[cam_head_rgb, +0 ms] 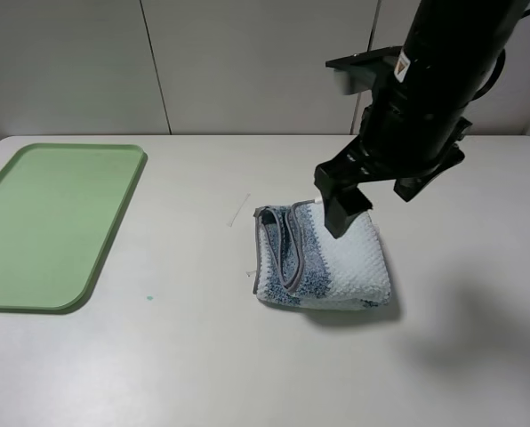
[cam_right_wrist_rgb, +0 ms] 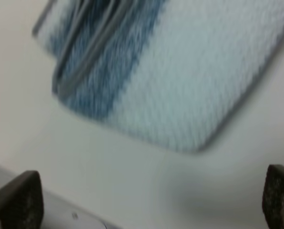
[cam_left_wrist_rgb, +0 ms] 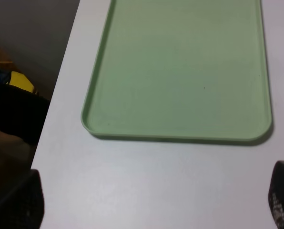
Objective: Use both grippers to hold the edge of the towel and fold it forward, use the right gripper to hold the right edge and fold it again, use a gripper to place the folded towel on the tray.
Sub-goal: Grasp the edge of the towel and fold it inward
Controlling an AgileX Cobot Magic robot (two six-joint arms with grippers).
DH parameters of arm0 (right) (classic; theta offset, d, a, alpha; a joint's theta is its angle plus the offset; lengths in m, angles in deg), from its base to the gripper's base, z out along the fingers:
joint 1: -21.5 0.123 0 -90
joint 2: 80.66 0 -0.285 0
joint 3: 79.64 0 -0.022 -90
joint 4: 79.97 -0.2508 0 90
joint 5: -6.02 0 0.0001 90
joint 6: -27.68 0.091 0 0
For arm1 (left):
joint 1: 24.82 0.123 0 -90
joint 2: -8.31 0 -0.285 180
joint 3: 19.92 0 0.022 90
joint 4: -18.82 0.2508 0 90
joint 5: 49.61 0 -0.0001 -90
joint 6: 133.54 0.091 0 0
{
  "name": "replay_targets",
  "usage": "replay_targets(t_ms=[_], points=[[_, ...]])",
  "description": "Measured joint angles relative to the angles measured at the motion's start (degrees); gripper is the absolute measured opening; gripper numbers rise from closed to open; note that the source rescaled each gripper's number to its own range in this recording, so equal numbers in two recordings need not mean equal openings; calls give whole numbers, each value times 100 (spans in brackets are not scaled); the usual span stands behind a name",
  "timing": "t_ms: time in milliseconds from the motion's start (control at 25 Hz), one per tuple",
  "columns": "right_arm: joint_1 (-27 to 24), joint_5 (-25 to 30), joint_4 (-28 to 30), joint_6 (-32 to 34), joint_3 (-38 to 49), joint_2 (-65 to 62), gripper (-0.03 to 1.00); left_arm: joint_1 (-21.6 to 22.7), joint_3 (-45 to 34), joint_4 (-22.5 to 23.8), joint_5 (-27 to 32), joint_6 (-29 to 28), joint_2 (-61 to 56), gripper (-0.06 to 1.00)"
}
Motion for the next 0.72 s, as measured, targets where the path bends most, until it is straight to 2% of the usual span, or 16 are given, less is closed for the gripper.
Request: replay_targets(t_ms=[240, 720], points=[[0, 188, -319, -755, 287, -717, 100, 0, 0, 0, 0, 0, 0, 93], [0, 212, -505, -847, 1803, -2823, 100, 0, 0, 0, 0, 0, 0, 93]])
